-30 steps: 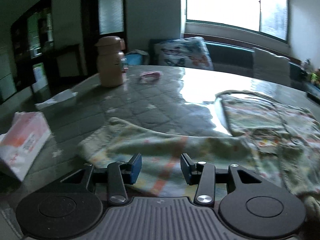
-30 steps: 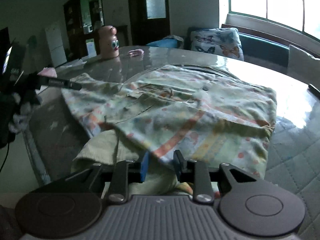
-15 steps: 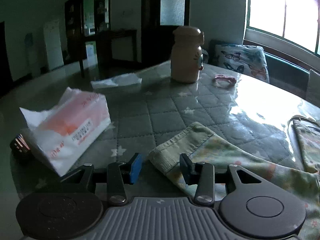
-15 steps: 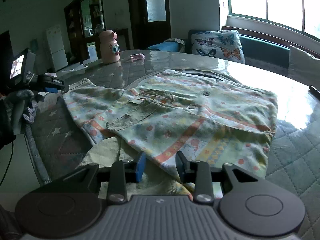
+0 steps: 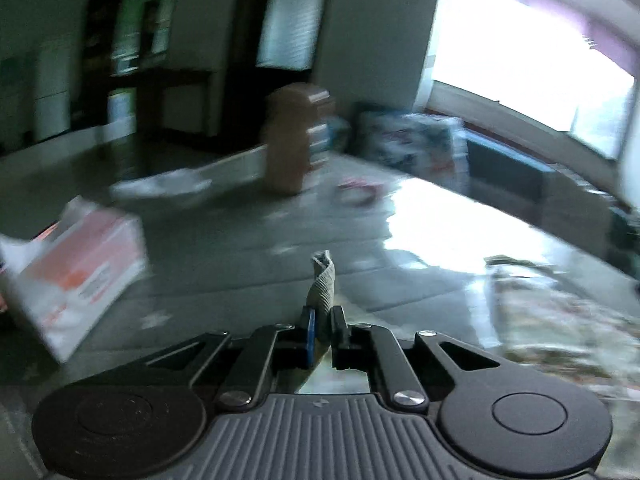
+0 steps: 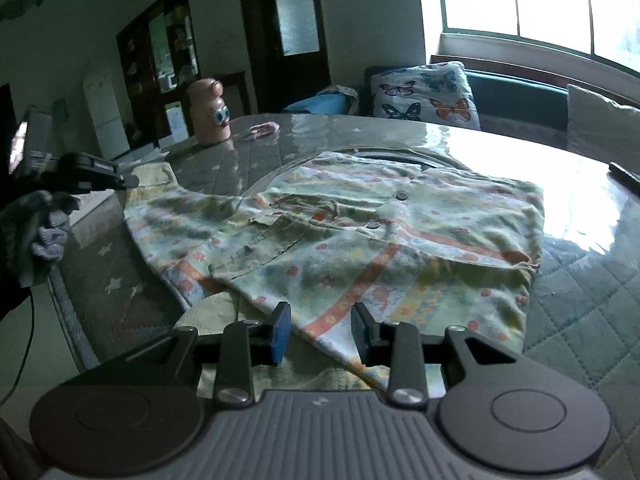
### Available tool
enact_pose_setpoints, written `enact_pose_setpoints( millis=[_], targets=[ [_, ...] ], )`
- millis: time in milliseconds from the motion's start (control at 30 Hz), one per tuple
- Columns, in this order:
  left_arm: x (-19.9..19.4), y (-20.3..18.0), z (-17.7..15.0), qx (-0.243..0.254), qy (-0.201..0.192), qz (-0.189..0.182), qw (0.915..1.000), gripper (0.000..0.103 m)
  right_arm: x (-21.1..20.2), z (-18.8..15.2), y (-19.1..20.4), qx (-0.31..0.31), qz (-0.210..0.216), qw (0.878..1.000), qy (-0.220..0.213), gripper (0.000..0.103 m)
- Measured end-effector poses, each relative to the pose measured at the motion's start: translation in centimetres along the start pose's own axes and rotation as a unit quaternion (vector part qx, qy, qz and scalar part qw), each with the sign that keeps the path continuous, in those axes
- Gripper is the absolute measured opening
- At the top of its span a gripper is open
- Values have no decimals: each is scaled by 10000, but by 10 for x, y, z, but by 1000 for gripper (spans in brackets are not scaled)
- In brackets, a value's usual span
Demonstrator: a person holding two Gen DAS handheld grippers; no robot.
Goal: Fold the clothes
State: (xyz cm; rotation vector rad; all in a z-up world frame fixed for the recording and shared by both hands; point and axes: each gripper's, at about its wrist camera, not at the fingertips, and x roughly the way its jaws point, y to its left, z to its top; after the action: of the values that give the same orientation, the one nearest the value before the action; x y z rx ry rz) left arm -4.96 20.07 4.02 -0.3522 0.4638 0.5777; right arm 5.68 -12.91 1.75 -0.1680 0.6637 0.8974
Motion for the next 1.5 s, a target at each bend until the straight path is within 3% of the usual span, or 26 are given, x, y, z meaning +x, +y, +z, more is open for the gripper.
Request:
enact_pose_setpoints(
  millis=[200,433,633,900,1000,1067,1167,1500],
  targets=[
    [-29,-73,1,487,-59,-1409,9888,8,-7,1,-14,372,-51,9992,-135,33],
    [-42,-151,-18,903,199,-2663,9594,7,-20,-3,-38,897,-251,9952,-299,33],
    [-41,-194,-47,1341,573,-3183,9367,8,-29,-5,-60,1350,-413,9890,-434,33],
    [-34,-210,-81,1906,1028,-3349,9170,11,-30,-3,-78,1741,-480,9820,-554,32],
    [-36,-208,-84,2012,1073,-3426,9114,24,-25,-1,-78,1803,-413,9812,-548,32],
    [-38,-204,-83,2042,1057,-3425,9109,37,-19,0,-76,1804,-343,9817,-509,32],
    [-38,-193,-78,2044,976,-3343,9148,41,-8,2,-71,1767,-234,9831,-413,32],
    [-17,-133,-49,1637,730,-2143,9602,46,27,2,-54,1425,-270,9894,-77,32]
  ],
)
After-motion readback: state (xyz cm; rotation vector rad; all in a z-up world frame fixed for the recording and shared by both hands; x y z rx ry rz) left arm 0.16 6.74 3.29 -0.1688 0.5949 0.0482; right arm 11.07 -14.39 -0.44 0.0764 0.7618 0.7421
